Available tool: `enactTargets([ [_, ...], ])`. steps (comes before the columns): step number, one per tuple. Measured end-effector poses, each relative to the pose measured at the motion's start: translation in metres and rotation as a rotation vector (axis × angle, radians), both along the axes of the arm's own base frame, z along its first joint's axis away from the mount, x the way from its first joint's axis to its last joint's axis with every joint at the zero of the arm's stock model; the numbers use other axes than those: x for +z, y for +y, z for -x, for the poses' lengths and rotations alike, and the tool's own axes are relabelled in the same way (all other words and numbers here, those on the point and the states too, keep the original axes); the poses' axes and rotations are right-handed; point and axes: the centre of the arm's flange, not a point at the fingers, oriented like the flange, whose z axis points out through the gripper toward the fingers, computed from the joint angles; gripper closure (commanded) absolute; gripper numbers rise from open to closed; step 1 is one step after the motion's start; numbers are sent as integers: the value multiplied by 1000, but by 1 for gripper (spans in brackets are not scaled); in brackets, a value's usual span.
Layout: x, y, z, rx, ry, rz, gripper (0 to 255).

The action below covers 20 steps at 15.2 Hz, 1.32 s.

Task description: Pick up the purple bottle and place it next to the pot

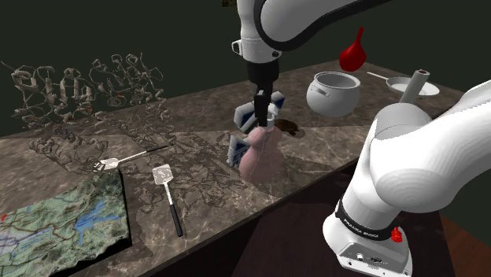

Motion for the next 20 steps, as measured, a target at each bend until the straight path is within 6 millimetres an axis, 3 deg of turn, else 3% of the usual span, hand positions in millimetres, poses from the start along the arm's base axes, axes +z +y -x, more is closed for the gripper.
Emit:
enactTargets([
  [2, 0, 0, 0, 0, 0, 0, 0],
  [3, 0, 0, 0, 0, 0, 0, 255],
  [6, 10, -2, -1, -2, -23, 7, 255],
  [16, 14, 0, 0, 0, -10, 1, 255],
  [20, 32, 0, 0, 0, 0, 0, 255],
])
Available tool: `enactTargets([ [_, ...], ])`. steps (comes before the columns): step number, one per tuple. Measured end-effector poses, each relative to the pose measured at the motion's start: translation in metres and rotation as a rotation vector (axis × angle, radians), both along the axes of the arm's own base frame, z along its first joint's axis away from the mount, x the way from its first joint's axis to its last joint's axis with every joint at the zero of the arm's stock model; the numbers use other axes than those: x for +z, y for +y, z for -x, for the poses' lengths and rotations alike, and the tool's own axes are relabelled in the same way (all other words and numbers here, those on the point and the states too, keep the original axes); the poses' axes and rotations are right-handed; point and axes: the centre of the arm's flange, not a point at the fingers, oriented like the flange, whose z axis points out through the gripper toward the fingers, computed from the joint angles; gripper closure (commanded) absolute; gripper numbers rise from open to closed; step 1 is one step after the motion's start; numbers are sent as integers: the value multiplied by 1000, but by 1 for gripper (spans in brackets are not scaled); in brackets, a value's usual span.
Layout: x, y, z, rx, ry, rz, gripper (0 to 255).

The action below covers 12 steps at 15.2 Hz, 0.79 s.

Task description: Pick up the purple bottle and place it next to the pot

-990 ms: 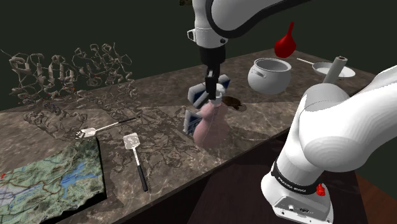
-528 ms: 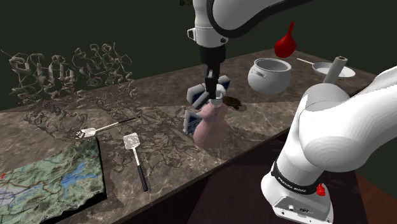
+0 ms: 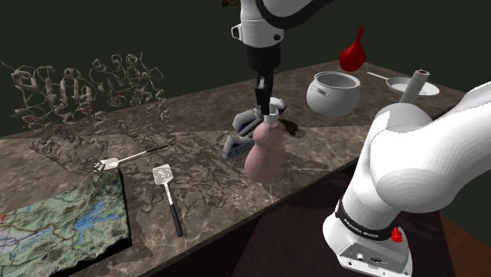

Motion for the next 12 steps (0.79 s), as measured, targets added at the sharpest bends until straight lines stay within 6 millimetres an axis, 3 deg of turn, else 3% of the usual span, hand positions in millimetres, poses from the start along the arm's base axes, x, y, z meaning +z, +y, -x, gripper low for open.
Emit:
enactTargets([
  [12, 63, 0, -1, 0, 1, 0, 255],
])
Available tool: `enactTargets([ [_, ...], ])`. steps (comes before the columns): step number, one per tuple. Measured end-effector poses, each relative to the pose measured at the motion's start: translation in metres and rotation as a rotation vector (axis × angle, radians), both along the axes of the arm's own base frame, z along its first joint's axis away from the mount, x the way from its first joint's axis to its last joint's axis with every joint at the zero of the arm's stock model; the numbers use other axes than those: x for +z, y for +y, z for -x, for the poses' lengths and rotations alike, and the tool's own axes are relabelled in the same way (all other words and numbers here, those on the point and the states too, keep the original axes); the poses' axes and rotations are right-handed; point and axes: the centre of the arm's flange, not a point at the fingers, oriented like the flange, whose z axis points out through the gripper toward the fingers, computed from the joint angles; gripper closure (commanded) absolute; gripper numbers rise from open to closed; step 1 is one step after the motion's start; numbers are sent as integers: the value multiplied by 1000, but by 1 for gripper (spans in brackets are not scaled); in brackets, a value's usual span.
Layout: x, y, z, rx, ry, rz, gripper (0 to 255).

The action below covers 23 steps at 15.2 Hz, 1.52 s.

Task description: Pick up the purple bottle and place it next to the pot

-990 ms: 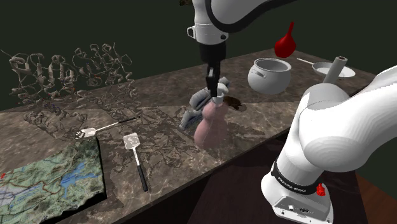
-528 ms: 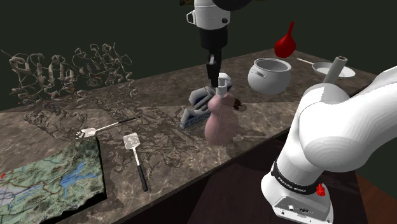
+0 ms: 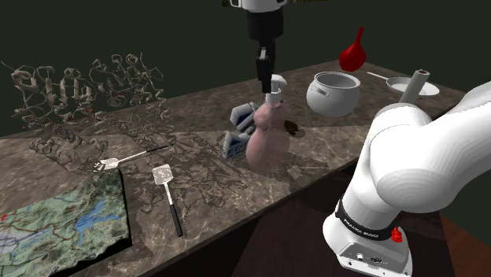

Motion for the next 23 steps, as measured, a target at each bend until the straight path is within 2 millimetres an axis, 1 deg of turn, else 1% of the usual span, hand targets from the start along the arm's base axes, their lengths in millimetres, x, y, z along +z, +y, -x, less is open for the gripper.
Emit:
enactTargets([
  [23, 120, 1, 0, 0, 0, 0, 255],
])
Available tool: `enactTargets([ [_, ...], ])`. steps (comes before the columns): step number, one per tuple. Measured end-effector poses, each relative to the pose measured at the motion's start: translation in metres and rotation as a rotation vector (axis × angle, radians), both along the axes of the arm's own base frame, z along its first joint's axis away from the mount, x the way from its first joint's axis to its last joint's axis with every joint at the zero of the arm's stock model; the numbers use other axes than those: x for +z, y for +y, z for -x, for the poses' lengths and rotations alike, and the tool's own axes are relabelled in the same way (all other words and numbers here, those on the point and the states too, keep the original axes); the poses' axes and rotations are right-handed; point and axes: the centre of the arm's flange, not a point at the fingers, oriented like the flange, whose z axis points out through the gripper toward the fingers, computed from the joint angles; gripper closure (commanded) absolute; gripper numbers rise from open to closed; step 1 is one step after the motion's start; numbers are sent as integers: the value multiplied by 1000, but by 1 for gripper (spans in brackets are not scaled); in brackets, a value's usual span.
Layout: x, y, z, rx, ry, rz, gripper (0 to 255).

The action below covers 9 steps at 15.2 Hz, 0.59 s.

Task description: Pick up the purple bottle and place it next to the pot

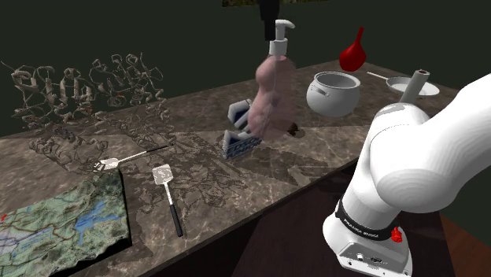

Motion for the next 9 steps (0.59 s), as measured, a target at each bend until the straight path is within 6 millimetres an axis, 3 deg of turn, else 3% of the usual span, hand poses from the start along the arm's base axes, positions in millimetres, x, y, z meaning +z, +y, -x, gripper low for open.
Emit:
enactTargets([
  [9, 48, 0, 1, 0, 0, 0, 255],
])
